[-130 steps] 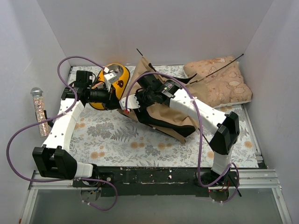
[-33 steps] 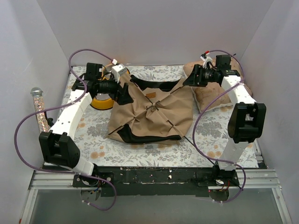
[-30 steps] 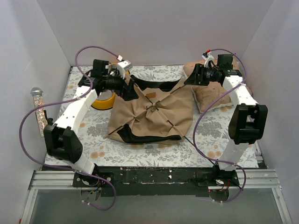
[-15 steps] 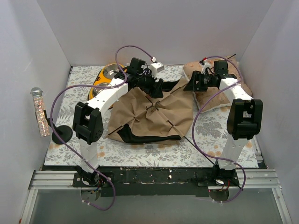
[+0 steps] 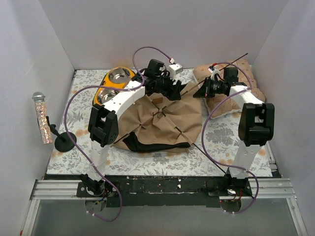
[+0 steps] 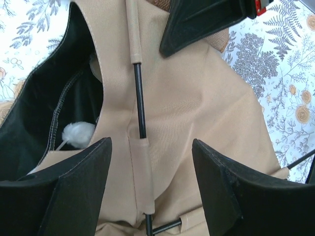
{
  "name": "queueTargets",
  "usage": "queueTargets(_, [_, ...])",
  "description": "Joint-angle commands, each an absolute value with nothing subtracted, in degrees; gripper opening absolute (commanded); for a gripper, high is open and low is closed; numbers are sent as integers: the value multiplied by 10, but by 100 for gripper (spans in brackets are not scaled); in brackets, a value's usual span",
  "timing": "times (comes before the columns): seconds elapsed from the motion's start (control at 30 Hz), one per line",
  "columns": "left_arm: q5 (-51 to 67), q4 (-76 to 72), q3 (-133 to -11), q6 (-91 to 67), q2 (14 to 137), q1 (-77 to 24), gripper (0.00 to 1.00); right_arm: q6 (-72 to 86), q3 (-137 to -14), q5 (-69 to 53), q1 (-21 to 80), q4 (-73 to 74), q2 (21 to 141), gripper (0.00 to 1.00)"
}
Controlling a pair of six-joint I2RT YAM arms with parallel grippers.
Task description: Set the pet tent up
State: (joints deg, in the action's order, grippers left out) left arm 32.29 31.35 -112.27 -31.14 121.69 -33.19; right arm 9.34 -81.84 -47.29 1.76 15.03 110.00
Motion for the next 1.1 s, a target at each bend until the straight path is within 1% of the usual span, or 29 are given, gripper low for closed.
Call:
queueTargets(0.0, [307,311,-1175,-305,1215,-340,64,137,-820,-521,27,109,1064,1])
queueTargets(0.17, [297,312,-1191,-293,1216,-349,60,157,-809,-532,40,94,1030,1])
queueTargets(0.27, [284,313,-1194,-285,1218,-353,54,184,-802,-543,44,81,1015,1])
queueTargets(0.43, [261,319,-1198,-280,1220,-353,48,230,-789,-555,45,36,986,1])
queueTargets(0.5, [258,328,-1199,-274,1216,-354,41,248,-790,-558,46,26,978,1])
queueTargets(0.7, [271,357,-1191,-284,1173,-354,8,313,-816,-559,45,-18,953,1])
queueTargets(0.77, [274,364,-1183,-285,1148,-353,0,335,-831,-558,44,-33,943,1])
queueTargets(0.93, [277,365,-1168,-300,1082,-353,0,381,-895,-549,39,-65,929,1])
queueTargets(1.07, [286,350,-1173,-321,1039,-352,0,379,-999,-539,35,-59,933,1])
